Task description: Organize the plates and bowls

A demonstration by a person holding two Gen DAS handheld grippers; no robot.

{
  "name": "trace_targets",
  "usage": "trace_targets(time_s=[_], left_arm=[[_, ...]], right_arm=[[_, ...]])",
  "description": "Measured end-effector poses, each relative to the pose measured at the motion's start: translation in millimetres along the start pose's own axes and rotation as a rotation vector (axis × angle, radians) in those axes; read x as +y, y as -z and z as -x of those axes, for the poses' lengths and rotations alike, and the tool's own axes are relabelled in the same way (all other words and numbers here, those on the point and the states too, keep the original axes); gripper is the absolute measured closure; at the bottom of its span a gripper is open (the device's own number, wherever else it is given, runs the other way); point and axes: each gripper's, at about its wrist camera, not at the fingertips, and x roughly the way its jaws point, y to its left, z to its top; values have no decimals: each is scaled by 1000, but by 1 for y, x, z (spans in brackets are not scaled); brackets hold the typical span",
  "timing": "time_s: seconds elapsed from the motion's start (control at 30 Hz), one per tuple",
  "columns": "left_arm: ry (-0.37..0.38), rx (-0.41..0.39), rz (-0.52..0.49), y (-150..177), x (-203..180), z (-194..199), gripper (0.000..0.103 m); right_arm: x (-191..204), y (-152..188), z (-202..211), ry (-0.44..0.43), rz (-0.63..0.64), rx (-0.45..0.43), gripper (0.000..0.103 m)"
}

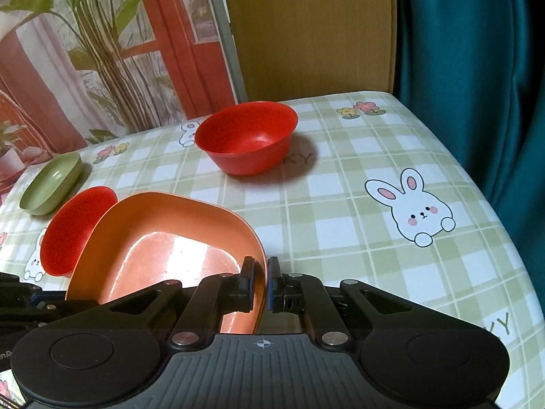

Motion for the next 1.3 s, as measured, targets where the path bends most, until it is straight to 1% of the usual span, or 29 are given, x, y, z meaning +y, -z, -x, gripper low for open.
trace_targets(time_s=[0.07,0.13,0.2,0.3,0.37,0.43,0.53,0.63,0.77,0.9,1.03,1.3], left_arm=[[-7,-2,2,1,-1,0,91],[-15,-3,3,2,-1,1,88],[-11,-7,5,3,0,1,87],[-14,-16,1,3,-1,2,87],[-22,-23,1,3,-2,2,87],[-26,-26,2,4,-1,2,87],[-34,-22,9,5,2,0,86],[-26,-25,20,6,4,-1,85],[-31,-27,16,6,2,-1,85],[-31,-24,17,7,2,-4,82],[-32,-24,21,8,4,-6,78],[-37,-29,20,9,2,-11,78]], right_arm=[[0,1,-1,1,2,1,96],[1,1,-1,4,7,2,96],[2,1,-1,4,14,2,93],[4,2,-1,10,24,2,93],[5,2,-1,13,32,1,91],[8,2,-1,18,42,-4,86],[13,1,-1,33,65,-13,85],[16,2,-1,49,85,-21,85],[16,4,-6,70,97,-9,85],[13,7,-12,97,95,9,84],[5,8,-13,86,57,6,81],[5,8,-13,99,56,5,80]])
